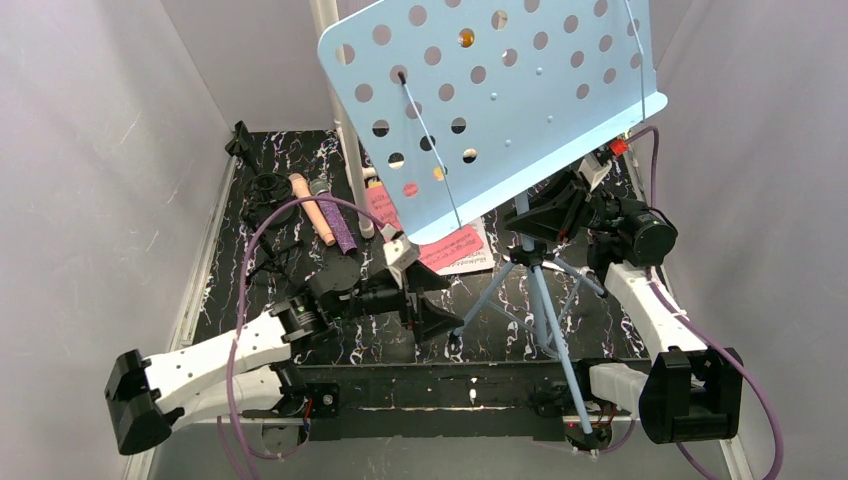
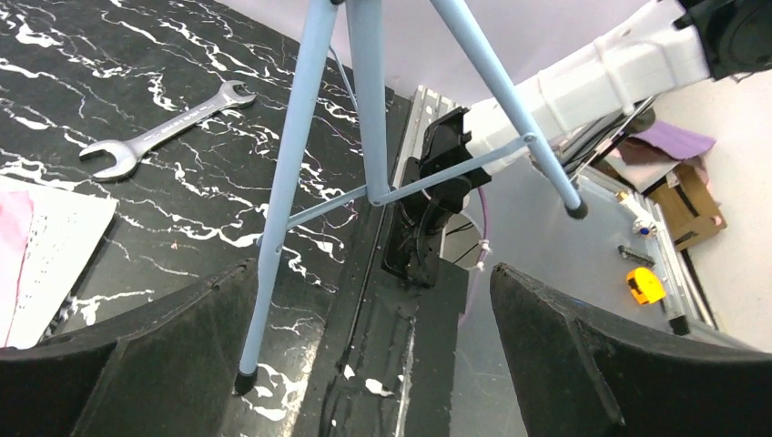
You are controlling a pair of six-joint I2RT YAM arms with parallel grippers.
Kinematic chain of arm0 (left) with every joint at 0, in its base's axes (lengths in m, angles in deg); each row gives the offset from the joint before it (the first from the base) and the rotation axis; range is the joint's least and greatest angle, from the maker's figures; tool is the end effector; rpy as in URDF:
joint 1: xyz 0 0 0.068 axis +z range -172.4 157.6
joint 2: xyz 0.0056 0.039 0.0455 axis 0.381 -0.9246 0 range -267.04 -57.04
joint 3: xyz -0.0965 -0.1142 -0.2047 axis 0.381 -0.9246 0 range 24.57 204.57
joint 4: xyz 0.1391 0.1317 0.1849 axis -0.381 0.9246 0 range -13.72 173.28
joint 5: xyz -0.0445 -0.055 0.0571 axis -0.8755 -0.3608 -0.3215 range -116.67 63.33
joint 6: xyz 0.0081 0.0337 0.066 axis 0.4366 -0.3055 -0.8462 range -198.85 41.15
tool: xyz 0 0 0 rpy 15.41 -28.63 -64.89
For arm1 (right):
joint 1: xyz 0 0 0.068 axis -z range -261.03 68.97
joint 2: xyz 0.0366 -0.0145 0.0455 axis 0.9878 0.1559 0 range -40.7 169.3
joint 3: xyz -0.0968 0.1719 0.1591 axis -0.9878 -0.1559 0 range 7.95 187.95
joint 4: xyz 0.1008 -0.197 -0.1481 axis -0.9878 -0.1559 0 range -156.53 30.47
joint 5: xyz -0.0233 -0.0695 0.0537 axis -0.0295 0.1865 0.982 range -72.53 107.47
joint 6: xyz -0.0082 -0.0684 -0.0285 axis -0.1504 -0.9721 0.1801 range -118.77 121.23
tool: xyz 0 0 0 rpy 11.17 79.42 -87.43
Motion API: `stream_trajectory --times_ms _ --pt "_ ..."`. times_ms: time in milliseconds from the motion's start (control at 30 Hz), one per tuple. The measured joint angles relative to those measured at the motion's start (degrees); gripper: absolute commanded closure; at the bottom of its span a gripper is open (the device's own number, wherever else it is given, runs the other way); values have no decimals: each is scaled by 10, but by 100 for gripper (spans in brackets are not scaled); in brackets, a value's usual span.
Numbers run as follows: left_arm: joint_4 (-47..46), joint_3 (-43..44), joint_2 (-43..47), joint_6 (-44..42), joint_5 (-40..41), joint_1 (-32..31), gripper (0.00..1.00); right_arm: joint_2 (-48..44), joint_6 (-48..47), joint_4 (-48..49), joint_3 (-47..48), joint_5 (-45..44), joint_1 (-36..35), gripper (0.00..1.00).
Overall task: Pack up the instrument practice props
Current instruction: Place the music stand at the center of the board.
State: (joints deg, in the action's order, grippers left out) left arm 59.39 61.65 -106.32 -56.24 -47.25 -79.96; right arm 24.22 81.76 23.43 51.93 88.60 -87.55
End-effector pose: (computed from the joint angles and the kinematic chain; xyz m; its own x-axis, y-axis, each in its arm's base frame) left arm 0.1156 -0.2230 0.3150 -0.3355 -0.1431 -0.9311 0.9198 0.1640 -0.3566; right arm 0.2078 0.0835 0.3843 -0.3268 0.2837 -0.9015 -0.9441 -0.0545 0.3251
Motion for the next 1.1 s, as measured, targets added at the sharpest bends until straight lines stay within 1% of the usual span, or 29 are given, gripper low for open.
stream_trajectory --times_ms 167,367,467,633,733,1100 --pt "-70 0 -83 -39 3 -18 2 0 -6 1 0 -5 0 99" --pt "-164 7 -188 -67 13 -23 2 0 1 1 0 -17 0 99" --pt "-211 27 -244 -70 15 -28 2 0 5 0 0 -22 0 99" --pt "-263 79 -325 -69 15 -45 2 -2 9 0 0 -26 0 99" --pt "-285 101 -355 -66 15 -50 2 -6 13 0 -4 -34 0 99" --pt "-335 150 -409 -66 14 -52 4 -16 18 0 -17 -49 -1 99"
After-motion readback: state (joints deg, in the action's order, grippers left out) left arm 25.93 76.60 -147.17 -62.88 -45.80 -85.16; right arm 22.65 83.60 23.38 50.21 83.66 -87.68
